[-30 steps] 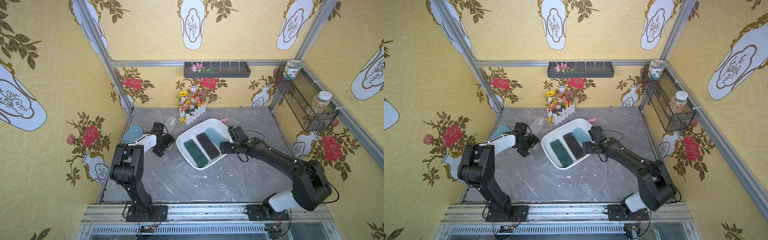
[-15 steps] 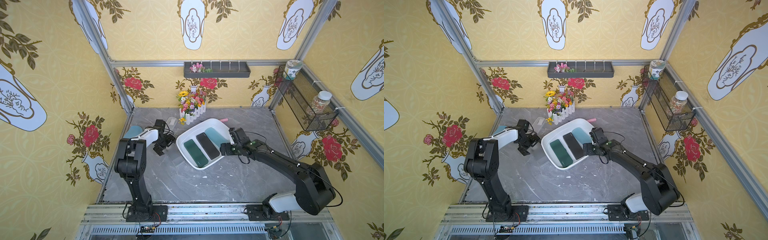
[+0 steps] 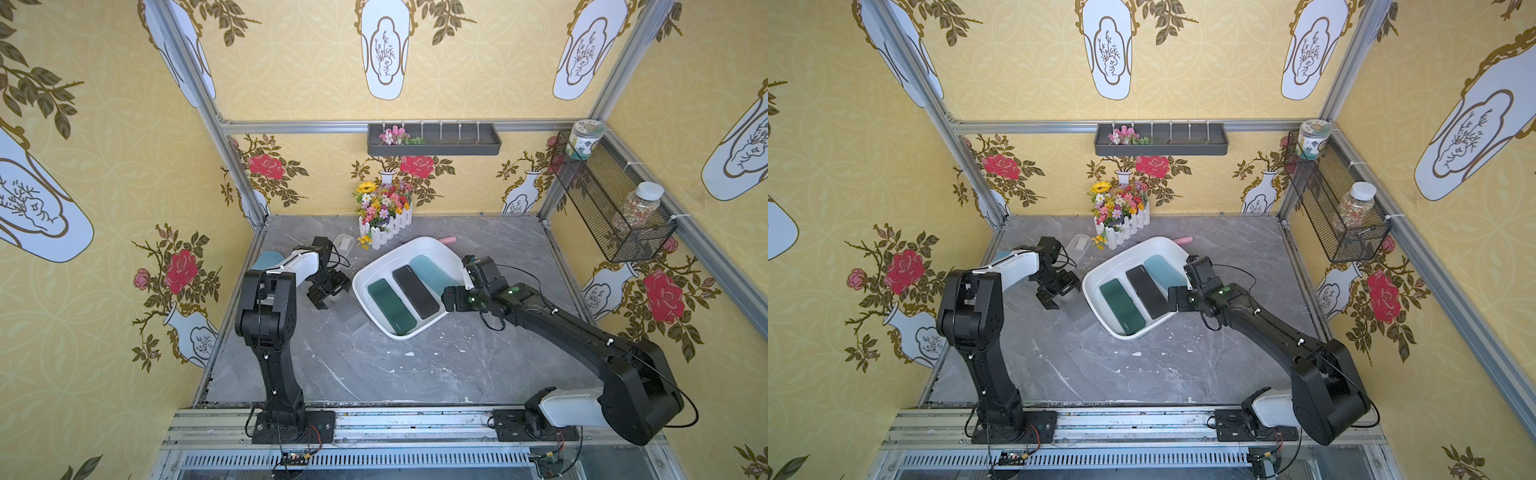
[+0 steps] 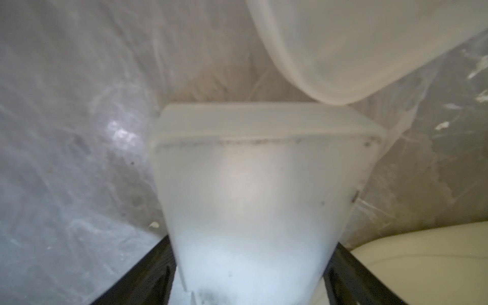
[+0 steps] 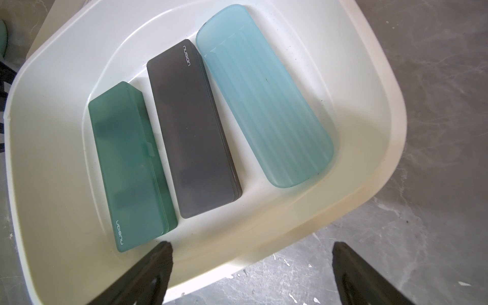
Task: Put the pencil case into the storage box
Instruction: Pick up the pencil case from the center of the board.
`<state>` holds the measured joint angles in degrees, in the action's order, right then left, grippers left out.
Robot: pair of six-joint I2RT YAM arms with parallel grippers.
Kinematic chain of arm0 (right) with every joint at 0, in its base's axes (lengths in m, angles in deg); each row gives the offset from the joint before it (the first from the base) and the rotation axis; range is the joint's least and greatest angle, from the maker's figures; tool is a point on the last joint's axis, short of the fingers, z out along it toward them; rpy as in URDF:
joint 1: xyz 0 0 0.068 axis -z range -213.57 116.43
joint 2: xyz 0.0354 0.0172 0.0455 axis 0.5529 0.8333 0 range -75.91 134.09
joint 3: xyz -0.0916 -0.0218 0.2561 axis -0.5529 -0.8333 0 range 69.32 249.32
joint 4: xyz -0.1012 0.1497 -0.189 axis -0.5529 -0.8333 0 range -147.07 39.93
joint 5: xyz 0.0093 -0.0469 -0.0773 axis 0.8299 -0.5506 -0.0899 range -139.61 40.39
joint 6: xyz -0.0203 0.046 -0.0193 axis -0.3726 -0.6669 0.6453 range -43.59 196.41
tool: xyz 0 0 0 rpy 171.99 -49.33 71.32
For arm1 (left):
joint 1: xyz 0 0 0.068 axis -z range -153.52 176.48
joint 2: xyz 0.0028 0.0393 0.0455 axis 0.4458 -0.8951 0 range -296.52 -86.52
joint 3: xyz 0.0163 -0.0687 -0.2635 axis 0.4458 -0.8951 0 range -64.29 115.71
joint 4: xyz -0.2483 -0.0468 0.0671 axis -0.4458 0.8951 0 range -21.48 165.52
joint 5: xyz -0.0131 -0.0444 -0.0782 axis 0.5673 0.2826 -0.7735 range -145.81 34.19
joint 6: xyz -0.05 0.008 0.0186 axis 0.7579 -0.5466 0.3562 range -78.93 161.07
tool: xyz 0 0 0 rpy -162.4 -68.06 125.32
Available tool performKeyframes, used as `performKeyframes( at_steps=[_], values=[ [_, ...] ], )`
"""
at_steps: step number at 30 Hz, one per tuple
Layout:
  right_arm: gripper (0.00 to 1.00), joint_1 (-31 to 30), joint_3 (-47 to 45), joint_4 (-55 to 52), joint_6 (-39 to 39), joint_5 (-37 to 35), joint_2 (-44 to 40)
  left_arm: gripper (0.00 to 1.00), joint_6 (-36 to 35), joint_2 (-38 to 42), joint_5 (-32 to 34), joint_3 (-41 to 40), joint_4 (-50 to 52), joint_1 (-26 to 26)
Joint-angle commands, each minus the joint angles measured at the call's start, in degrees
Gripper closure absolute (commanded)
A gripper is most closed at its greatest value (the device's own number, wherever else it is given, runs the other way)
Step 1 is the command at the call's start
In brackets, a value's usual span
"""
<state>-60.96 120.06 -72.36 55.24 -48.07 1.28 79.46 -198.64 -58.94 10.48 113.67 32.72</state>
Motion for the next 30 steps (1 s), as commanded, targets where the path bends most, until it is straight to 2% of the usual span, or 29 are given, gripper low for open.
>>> performKeyframes(
  at_steps=[1,9,30],
  values=[
    [0.03,-0.1,-0.1,2.3,-0.2,0.7,0.0,0.11,-0.4,-0.4,1.7,-1.9,2.0,-1.2],
    [0.03,-0.8,1.0,1.8,-0.8,1.5,1.2,0.16,0.1,-0.6,-0.1,-3.9,-1.4,-2.3],
    [0.03,-2.4,3.0,1.8,-1.4,0.5,3.8,0.22,0.8,0.1,-1.3,-2.4,-2.6,-2.3]
  ],
)
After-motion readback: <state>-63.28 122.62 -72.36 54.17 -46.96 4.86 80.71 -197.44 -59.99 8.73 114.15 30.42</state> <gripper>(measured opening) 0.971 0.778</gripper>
